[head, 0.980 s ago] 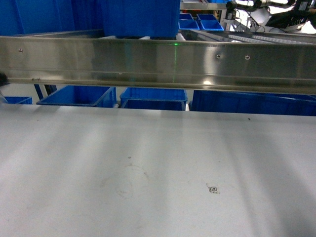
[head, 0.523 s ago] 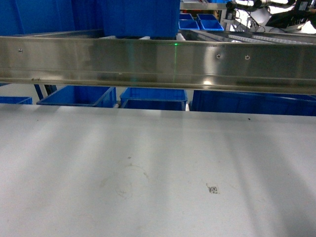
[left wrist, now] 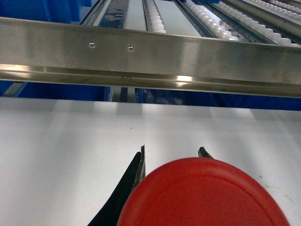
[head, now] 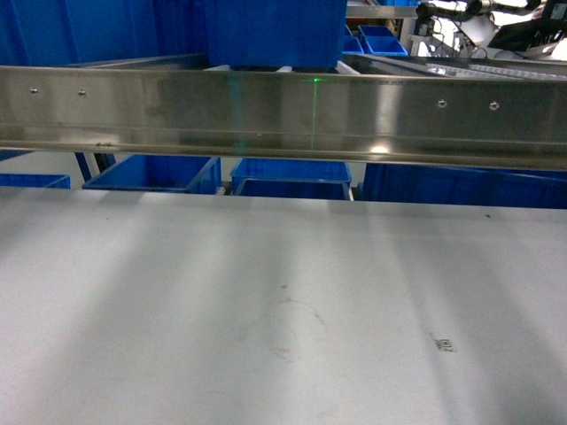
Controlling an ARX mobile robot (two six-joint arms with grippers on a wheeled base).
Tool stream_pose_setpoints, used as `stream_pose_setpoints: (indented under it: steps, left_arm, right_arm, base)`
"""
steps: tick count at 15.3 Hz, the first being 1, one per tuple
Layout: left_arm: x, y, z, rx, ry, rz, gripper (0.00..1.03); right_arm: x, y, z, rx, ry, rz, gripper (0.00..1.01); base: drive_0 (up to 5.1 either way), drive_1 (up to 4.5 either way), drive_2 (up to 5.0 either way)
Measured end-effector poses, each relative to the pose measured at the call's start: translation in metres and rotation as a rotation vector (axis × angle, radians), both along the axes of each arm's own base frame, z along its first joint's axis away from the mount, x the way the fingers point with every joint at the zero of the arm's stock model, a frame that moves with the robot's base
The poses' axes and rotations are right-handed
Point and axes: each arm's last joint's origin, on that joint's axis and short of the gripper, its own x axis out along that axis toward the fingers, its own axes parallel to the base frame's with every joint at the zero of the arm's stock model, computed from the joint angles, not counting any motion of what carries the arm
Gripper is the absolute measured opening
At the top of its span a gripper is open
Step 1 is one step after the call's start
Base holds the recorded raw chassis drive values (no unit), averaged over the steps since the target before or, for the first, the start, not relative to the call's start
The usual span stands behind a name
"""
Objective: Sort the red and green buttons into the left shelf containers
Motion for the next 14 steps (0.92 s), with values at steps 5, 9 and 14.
stream_pose_setpoints:
  steps: [5,9,14]
  left_arm:
    - [-0.0001,0.0000,-0.0002,0.000,0.002,0.000,0.27]
    - [0.0001,0.0000,0.0000,0.000,0.000,0.000,0.27]
    - [-0.0001,-0.0002,-0.0001,0.000,0.001,-0.001,0.27]
  right_arm:
    - [0.0000,0.0000,-0.0003,0.000,0.003,0.000,0.36]
    - [-0.0001,0.0000,0.0001,0.000,0.000,0.001,0.36]
    - [0.0000,0.0000,-0.0003,0.000,0.003,0.001,0.36]
  base:
    - [0.0,0.00,0.0]
    - [0.0,0.00,0.0]
    - [-3.0,1.47,1.5]
